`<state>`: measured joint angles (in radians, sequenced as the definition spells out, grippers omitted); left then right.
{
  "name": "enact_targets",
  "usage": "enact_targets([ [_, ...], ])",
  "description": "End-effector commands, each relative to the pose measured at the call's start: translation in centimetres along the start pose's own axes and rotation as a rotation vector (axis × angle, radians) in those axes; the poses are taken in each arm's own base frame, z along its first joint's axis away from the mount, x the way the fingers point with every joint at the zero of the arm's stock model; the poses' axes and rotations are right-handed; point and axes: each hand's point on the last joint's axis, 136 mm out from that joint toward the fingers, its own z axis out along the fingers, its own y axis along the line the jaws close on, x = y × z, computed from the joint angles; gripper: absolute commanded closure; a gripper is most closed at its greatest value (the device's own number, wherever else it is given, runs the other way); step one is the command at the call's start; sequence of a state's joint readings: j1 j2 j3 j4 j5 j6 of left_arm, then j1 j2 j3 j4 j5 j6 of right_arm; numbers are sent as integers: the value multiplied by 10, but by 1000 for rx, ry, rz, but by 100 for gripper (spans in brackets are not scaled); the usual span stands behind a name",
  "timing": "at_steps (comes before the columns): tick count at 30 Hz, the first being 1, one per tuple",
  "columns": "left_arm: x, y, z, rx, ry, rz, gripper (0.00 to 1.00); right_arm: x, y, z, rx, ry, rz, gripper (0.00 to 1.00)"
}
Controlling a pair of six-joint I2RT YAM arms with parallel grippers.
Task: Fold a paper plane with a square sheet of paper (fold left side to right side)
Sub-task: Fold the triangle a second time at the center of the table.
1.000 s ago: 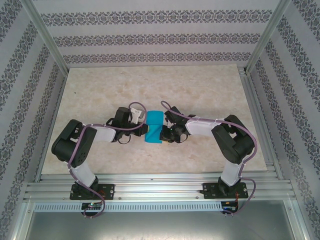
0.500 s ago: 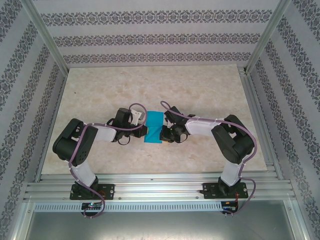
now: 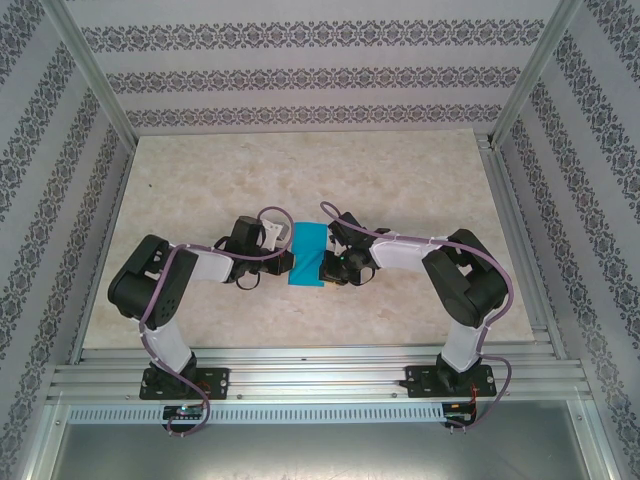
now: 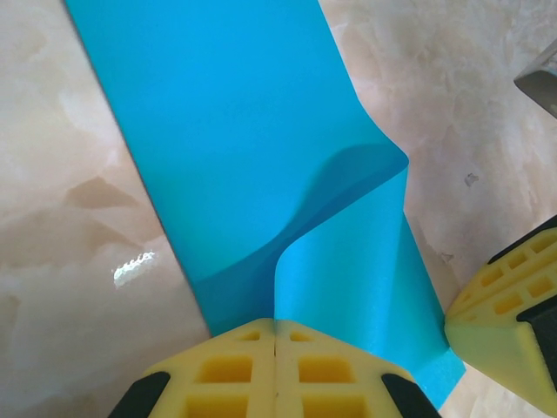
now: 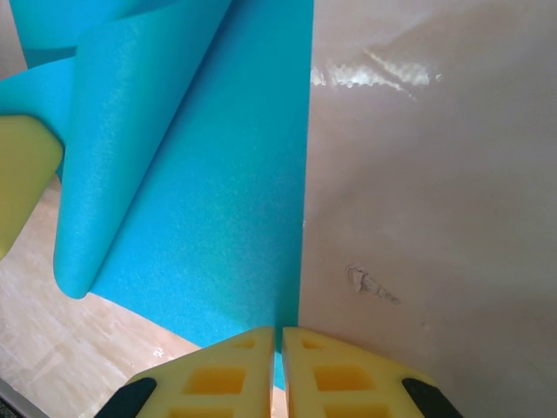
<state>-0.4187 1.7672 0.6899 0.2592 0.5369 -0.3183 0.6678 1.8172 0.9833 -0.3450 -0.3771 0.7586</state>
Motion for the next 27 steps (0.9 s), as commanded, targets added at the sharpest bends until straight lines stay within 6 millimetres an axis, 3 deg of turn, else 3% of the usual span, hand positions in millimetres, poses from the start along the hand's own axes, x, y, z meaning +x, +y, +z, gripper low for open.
enact_targets([
  [1,-9,5,0,-14,-15,21,100,8,-6,11,43,28,-22,88],
  [27,-9,14,-2,-47,-28,11,100,9,-6,13,43,37,-22,87],
])
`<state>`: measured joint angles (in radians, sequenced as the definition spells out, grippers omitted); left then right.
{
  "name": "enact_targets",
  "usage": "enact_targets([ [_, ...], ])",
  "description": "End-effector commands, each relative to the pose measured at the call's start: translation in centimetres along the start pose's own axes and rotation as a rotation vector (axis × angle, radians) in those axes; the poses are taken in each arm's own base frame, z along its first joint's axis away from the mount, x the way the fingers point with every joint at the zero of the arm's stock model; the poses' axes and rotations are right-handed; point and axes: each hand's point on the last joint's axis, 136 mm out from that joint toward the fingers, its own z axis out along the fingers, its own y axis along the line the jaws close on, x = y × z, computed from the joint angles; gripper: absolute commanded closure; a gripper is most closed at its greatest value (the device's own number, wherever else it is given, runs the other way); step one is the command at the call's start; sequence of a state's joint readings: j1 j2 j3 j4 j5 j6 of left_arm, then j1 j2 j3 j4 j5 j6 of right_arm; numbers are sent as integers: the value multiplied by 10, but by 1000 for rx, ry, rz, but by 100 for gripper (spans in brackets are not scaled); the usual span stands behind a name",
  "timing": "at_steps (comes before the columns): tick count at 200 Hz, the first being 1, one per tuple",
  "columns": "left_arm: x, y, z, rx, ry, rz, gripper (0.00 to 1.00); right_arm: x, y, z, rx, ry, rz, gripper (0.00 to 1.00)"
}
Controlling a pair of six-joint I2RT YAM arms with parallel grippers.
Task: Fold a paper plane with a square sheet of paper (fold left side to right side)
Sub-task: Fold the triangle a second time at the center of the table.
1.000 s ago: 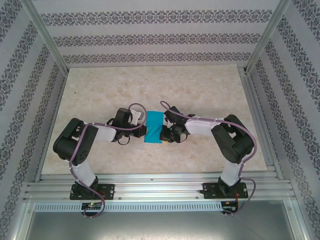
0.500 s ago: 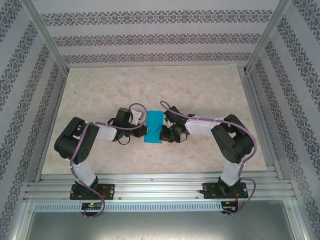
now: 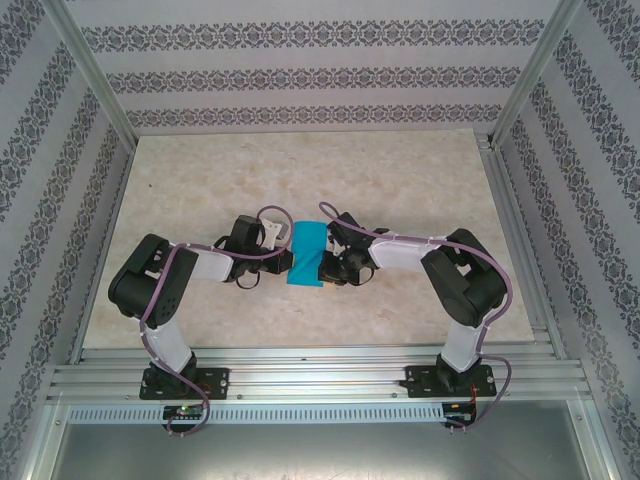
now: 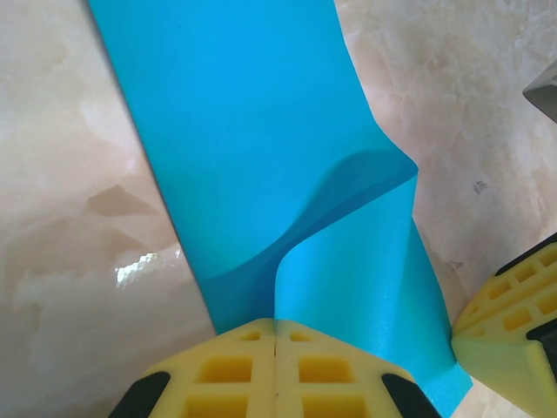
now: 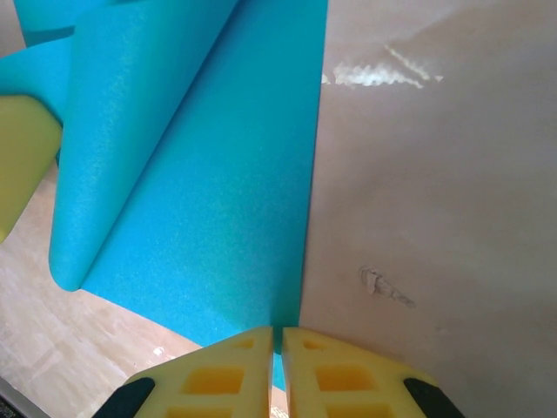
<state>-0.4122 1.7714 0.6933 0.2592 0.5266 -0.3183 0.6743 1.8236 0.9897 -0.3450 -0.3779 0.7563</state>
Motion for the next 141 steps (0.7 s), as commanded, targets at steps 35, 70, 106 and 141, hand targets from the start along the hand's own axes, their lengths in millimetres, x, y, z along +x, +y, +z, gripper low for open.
enact_targets([
  [35,-8,10,-3,-36,-28,14,100,9,-8,11,45,35,-14,87],
  [70,-13,4,-9,-24,-43,29,100,9,-8,12,45,37,-13,87],
  [106,-16,1,-13,-22,-51,37,100,9,-7,12,44,38,-13,87],
  [141,-13,3,-9,-26,-40,33,100,9,-7,12,43,39,-14,87],
])
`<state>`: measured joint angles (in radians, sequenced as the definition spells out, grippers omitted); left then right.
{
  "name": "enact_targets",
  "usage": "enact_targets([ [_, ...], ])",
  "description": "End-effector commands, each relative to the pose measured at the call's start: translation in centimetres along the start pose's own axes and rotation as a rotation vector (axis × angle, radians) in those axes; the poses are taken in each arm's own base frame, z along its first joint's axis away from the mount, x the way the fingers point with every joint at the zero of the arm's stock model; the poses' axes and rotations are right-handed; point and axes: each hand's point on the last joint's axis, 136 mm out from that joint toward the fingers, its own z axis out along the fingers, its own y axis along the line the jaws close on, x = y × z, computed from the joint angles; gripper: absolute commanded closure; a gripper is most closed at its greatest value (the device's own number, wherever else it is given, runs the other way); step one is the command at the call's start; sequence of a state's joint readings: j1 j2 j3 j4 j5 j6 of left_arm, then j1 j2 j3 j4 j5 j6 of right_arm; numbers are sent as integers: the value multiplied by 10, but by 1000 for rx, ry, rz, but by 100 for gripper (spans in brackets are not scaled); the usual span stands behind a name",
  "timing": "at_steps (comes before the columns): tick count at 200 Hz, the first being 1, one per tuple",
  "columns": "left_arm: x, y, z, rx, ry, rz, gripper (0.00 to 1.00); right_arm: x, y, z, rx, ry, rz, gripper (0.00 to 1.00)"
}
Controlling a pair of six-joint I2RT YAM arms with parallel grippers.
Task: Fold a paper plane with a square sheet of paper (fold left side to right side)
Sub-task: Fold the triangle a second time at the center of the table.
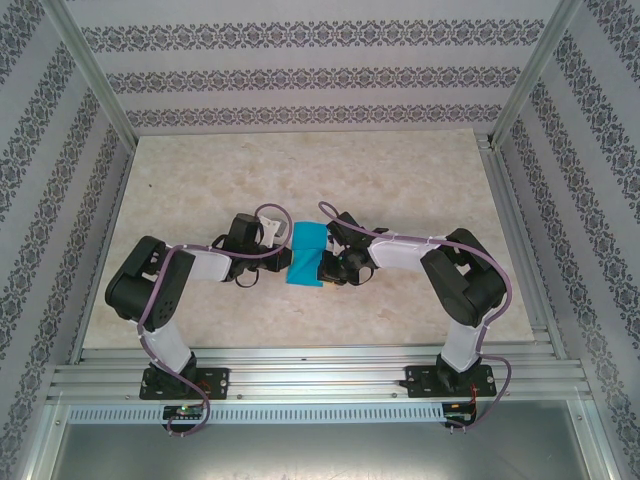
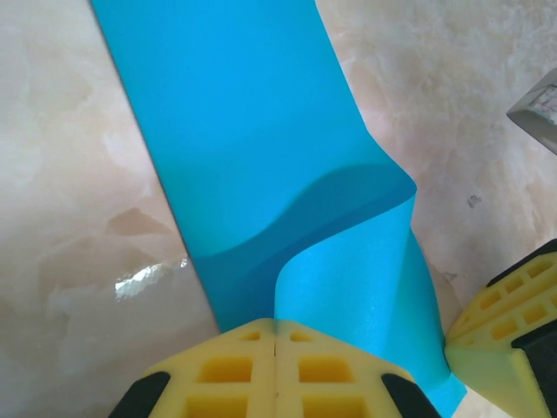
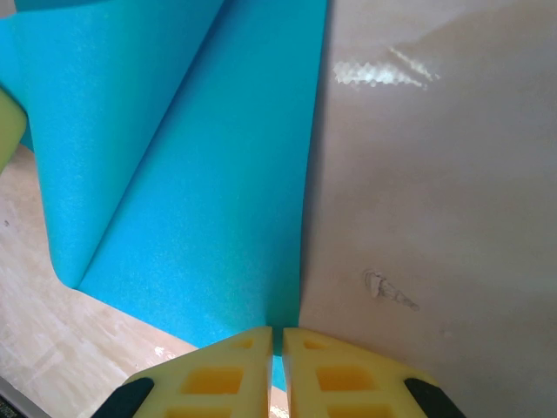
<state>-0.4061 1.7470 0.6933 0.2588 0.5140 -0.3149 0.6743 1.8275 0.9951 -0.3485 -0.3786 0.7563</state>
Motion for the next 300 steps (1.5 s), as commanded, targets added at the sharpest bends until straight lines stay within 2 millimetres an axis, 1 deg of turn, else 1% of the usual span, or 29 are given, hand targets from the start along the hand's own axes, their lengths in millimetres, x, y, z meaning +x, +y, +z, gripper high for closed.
enact_targets([
  [1,-5,5,-3,-17,-12,21,100,9,-8,11,42,37,-15,87],
  [63,2,10,7,-8,15,3,100,9,-8,12,41,38,-15,86],
  [102,10,13,11,-7,37,-9,100,9,-6,12,38,36,-19,86],
  [122,15,15,11,-10,47,-12,100,5,-2,9,27,26,-27,85],
  [144,20,16,11,-15,55,-14,100,-6,13,-4,-15,-17,-45,83],
  [159,22,16,10,-14,57,-15,100,-18,27,-22,-61,-63,-53,78],
  [170,22,16,10,-13,56,-12,100,-27,35,-35,-84,-95,-57,77],
  [188,22,15,9,-11,55,-12,100,-40,42,-51,-119,-141,-52,77],
  [197,21,14,9,-10,51,-12,100,-45,46,-54,-142,-155,-45,78],
  [213,21,13,8,-6,52,-9,100,-54,56,-51,-183,-167,-32,80],
  [222,21,11,9,-1,52,-8,100,-56,62,-46,-206,-165,-23,81],
  [247,19,7,9,18,47,-4,100,-64,71,-33,-230,-166,-6,83],
  [271,15,2,8,35,38,4,100,-68,77,-26,-242,-164,-7,83],
  [300,11,-3,6,51,26,13,100,-69,75,-22,-229,-158,-7,83],
])
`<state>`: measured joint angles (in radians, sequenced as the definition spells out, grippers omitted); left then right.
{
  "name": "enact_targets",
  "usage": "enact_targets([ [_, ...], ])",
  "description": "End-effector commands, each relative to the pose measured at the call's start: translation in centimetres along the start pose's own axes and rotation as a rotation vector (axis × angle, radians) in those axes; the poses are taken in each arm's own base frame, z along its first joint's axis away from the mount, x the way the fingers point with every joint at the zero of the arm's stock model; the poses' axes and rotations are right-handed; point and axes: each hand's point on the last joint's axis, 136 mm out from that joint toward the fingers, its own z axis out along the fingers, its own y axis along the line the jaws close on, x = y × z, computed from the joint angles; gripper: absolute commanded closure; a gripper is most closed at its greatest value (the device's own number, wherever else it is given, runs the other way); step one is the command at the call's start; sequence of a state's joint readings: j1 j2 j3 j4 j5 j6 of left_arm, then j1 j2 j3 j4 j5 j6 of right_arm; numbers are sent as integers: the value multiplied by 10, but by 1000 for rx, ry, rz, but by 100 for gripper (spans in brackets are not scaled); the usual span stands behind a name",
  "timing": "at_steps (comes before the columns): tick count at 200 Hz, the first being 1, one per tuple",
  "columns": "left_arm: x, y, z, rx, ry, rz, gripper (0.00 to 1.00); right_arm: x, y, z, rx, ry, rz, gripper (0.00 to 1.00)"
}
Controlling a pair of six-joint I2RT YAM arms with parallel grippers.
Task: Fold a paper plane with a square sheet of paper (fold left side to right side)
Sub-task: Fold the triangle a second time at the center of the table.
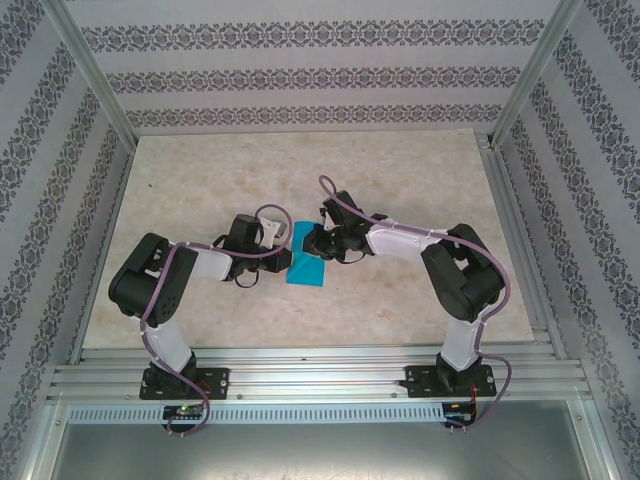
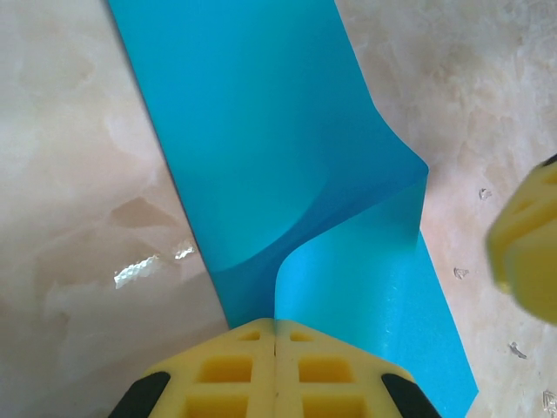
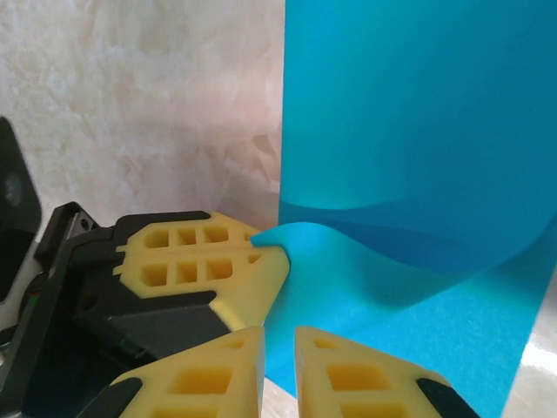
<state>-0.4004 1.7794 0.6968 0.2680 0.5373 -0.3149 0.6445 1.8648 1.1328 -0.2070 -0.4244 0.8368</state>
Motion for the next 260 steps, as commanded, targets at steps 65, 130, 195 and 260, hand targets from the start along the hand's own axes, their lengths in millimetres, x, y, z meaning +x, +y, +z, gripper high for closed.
enact_targets([
  [65,-3,-19,-6,61,-15,54,100,-8,3,-9,-10,-38,-1,83],
  [130,2,-10,3,29,7,37,100,-6,4,-3,-13,-19,0,83],
  [195,0,-6,8,16,5,20,100,0,-2,10,-5,8,13,83],
  [260,4,-3,11,14,16,15,100,3,-3,20,-10,25,17,83],
])
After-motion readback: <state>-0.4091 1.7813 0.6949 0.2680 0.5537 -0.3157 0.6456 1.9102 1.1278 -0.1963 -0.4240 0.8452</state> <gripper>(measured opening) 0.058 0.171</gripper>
